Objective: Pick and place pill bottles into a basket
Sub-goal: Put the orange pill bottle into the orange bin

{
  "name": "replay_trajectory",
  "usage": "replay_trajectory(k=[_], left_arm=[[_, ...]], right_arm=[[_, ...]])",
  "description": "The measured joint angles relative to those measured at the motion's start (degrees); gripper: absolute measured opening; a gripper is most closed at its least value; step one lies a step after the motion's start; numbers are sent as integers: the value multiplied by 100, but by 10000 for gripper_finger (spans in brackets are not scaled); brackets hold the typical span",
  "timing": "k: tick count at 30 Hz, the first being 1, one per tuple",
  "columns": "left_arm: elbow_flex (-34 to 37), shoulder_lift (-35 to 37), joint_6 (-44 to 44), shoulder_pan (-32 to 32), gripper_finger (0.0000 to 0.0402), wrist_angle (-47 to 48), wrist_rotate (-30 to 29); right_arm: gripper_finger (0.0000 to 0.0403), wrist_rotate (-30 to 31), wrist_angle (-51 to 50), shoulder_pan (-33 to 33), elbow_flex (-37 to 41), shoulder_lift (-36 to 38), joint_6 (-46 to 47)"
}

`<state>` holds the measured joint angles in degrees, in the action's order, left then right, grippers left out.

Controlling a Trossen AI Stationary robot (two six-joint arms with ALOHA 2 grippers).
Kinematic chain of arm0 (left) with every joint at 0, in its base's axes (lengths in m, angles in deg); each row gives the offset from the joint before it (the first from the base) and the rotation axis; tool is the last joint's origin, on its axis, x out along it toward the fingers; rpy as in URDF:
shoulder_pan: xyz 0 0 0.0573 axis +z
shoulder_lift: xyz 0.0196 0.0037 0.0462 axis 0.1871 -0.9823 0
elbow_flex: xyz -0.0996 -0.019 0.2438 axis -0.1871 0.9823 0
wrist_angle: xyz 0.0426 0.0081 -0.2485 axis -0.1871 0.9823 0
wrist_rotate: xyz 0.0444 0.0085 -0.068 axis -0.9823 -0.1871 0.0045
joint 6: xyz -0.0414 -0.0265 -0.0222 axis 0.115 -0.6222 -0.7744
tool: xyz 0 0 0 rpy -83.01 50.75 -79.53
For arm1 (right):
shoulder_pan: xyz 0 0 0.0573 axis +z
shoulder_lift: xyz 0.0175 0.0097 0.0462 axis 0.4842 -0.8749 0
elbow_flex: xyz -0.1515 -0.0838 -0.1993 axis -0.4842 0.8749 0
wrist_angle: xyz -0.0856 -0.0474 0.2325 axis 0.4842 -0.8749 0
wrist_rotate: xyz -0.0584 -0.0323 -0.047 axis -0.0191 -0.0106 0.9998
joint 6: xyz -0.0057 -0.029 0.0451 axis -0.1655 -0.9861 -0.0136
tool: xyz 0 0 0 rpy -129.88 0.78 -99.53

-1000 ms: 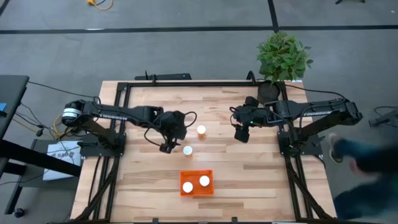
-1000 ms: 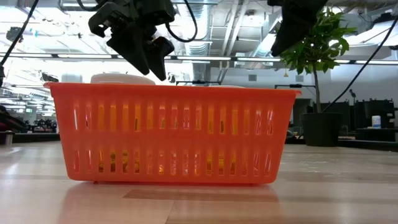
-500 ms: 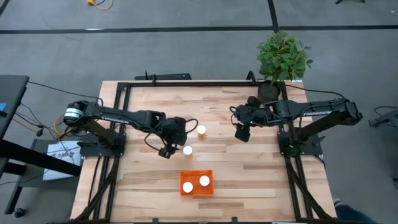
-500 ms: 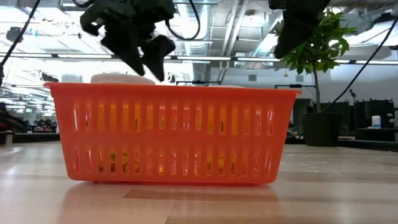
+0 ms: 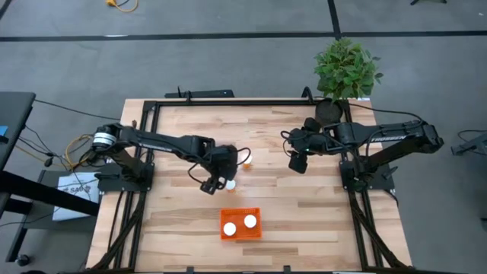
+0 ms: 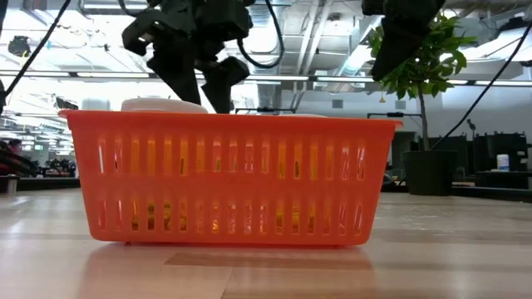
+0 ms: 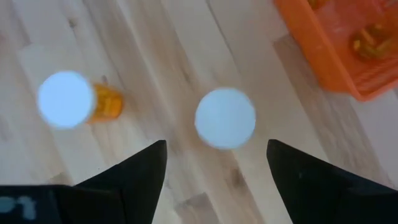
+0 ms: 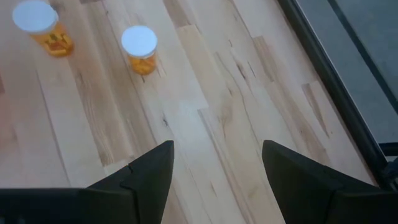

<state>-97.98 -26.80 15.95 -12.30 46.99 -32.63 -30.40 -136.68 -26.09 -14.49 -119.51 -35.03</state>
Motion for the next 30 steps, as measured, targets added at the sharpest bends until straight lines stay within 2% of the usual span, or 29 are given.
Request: replay_trajectory(k=[8, 22, 30], left_arm=[[-1, -147, -42, -2, 297, -73, 108], [-1, -160, 31, -227, 298, -206, -213], [-91, -444, -19, -267, 298, -91, -197]], right_arm=[[240, 0, -59, 0, 2, 0, -25], [240, 0, -296, 0, 4, 1, -59], [240, 0, -386, 0, 4, 2, -58]])
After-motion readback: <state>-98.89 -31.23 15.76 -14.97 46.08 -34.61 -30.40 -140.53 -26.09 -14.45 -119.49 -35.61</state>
